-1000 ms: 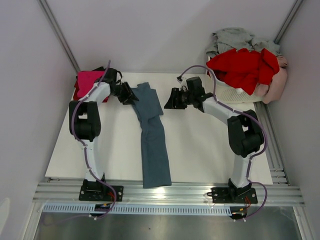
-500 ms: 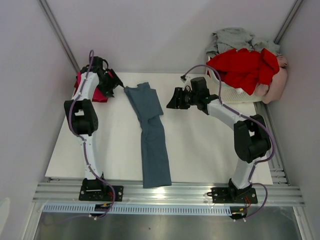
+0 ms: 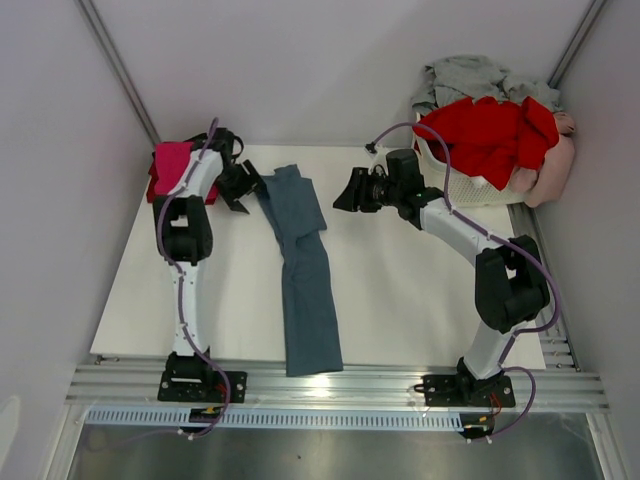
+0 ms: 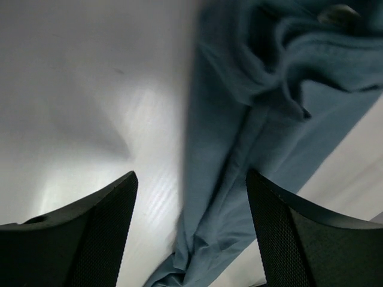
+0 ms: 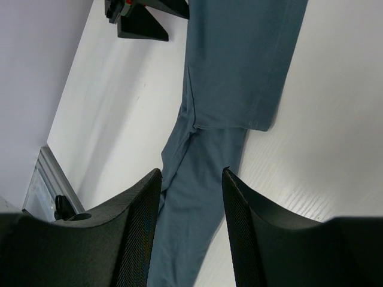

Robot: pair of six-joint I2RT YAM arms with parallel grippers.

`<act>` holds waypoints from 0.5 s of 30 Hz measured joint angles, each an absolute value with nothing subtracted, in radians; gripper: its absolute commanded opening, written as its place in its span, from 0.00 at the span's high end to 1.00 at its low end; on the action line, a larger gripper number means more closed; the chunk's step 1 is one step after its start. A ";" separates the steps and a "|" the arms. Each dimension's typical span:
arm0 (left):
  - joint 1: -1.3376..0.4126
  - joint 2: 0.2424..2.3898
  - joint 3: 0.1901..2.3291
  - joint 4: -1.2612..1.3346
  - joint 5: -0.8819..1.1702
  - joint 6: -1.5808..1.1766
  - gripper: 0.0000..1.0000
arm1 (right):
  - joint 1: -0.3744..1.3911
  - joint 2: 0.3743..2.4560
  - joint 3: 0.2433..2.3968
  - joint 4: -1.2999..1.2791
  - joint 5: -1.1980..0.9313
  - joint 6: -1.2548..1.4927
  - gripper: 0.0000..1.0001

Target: Fold and stack the t-shirts

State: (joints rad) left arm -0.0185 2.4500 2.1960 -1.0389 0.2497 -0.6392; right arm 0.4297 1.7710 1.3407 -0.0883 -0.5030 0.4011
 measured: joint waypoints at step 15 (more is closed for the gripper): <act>-0.139 2.468 2.216 -1.071 0.265 -0.621 0.75 | 0.430 1.771 1.339 -0.060 -0.498 0.434 0.51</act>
